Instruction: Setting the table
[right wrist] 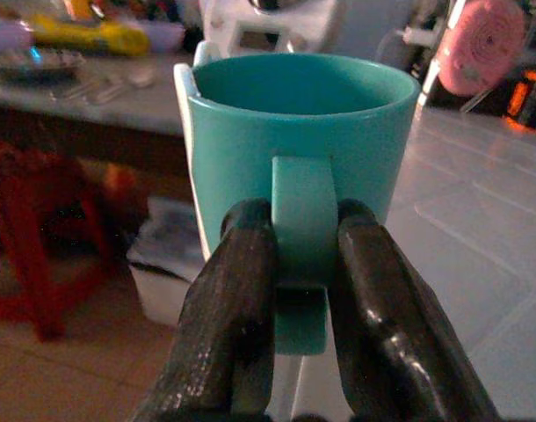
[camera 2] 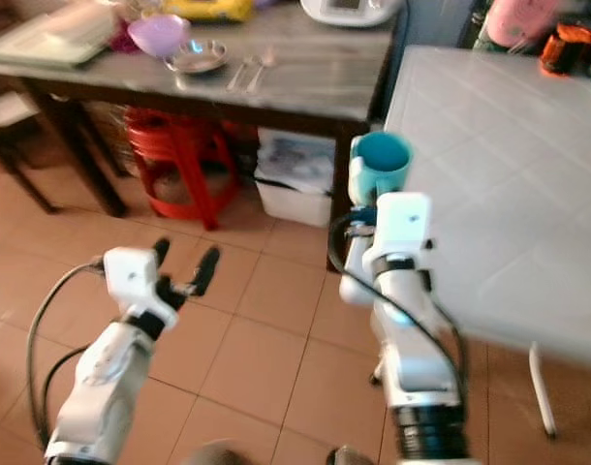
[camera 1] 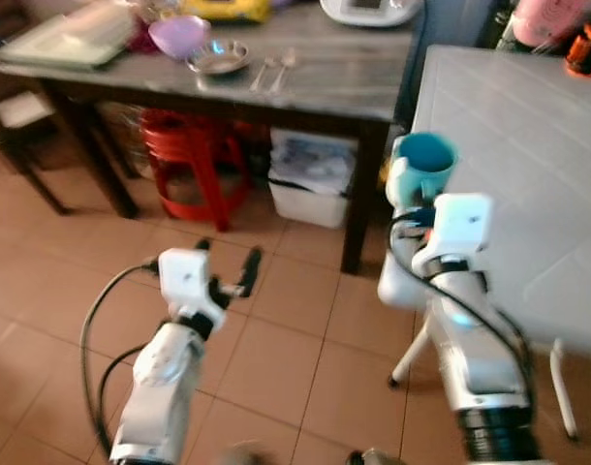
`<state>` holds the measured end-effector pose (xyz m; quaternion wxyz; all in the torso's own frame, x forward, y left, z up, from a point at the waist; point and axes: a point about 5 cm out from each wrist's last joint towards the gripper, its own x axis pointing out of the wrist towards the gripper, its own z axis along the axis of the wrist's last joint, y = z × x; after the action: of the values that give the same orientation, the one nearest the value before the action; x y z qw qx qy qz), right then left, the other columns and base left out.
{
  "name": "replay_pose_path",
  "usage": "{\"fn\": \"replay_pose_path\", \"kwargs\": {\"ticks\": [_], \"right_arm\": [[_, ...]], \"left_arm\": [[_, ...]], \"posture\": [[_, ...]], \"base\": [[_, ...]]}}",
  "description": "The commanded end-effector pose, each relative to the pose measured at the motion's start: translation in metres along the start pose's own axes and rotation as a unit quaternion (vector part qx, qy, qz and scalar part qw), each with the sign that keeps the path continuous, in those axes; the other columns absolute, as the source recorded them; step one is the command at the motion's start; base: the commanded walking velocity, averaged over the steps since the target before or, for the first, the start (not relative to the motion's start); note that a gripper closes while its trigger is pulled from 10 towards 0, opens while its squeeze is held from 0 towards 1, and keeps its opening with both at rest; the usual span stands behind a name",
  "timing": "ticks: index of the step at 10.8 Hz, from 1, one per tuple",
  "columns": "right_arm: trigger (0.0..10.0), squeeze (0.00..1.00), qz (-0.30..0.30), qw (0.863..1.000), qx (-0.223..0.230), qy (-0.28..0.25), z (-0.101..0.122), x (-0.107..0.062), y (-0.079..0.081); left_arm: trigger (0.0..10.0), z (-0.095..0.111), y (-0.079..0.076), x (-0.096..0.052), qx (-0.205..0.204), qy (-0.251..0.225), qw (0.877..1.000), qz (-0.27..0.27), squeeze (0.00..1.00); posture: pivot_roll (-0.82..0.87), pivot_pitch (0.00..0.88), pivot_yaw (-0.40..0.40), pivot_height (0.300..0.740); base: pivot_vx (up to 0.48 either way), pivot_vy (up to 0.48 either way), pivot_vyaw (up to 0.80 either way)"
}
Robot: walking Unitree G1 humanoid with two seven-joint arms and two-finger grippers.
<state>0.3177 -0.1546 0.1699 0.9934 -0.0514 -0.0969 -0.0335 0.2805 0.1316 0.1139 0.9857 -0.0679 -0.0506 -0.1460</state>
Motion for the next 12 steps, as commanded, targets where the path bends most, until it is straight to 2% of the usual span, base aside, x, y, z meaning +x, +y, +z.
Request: {"fn": "replay_pose_path", "kwargs": {"ticks": [1,6,7,10,12], "right_arm": [[10.0,0.0,0.015,1.0,0.007,-0.016,0.008,0.0,0.009],[10.0,0.0,0.004,1.0,-0.001,-0.005,0.0,-0.008,-0.002],[10.0,0.0,-0.003,1.0,0.004,0.013,-0.005,-0.008,-0.006],[10.0,0.0,-0.01,0.999,-0.031,0.027,-0.01,-0.007,-0.01],[10.0,0.0,0.009,1.0,-0.006,0.017,-0.011,-0.007,-0.008]], "left_arm": [[10.0,-0.002,0.007,-0.005,0.01,0.006,1.0,0.01,0.0],[10.0,0.005,0.008,0.0,0.01,-0.012,1.0,0.016,0.0],[10.0,0.005,0.007,0.0,0.007,-0.011,1.0,0.017,0.0],[10.0,0.006,0.008,0.001,0.008,-0.015,1.0,0.02,0.0],[10.0,0.006,0.008,0.001,0.01,-0.014,1.0,0.019,0.0]], "posture": [[-0.03,0.18,0.079,0.74],[-0.04,0.18,0.081,0.74],[-0.04,0.179,0.08,0.74],[-0.03,0.171,0.077,0.74],[-0.03,0.164,0.076,0.74]], "base": [[0.0,0.398,0.0],[0.0,0.402,0.0],[0.0,0.428,0.0],[0.0,0.337,0.0],[0.0,0.459,0.0]]}}
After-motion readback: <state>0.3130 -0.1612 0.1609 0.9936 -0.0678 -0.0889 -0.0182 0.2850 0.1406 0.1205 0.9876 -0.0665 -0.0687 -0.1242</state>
